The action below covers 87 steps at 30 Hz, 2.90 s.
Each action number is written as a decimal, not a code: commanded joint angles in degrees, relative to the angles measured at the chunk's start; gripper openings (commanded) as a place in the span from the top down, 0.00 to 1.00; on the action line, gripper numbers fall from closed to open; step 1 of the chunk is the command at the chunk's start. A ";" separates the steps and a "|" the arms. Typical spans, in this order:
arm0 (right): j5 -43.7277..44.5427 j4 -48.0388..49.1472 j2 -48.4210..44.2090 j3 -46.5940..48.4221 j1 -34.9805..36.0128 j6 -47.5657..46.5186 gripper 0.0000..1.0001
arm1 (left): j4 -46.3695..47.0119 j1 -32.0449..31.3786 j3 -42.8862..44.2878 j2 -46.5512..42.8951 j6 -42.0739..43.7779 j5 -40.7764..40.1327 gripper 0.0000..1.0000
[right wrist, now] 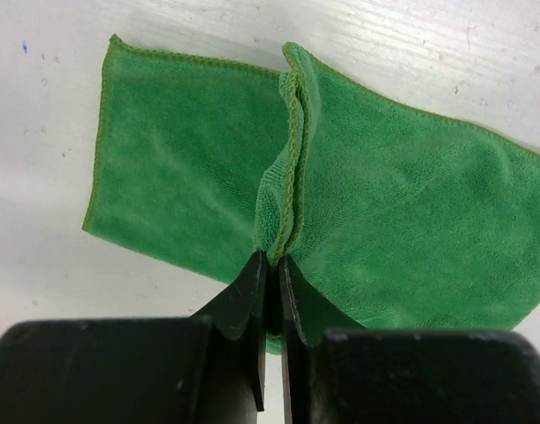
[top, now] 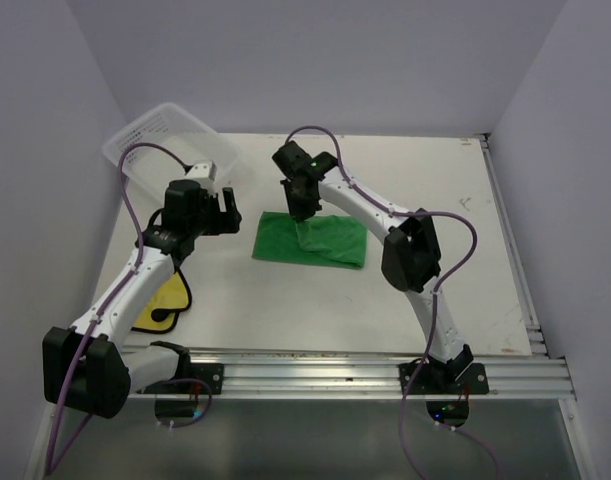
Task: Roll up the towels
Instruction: Fold the towel
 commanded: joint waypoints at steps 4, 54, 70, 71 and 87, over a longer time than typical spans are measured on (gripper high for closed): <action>-0.32 -2.66 -2.43 3.83 -0.85 2.22 1.00 | 2.89 0.16 -0.29 -1.15 0.69 1.66 0.18; -16.39 18.59 5.20 0.76 3.11 9.51 0.76 | 3.06 -0.81 -0.38 -1.15 0.78 3.25 0.15; -16.41 20.10 -1.73 -6.33 2.41 10.39 0.56 | 2.89 -0.81 -0.56 -2.73 0.95 0.87 0.15; -16.06 20.88 -3.48 -8.45 1.88 10.48 0.56 | 2.89 -0.81 -0.65 -2.64 0.95 1.05 0.15; -10.34 27.38 -37.15 -53.72 -10.77 7.57 0.49 | 4.21 -1.95 0.23 3.59 -0.62 3.51 0.15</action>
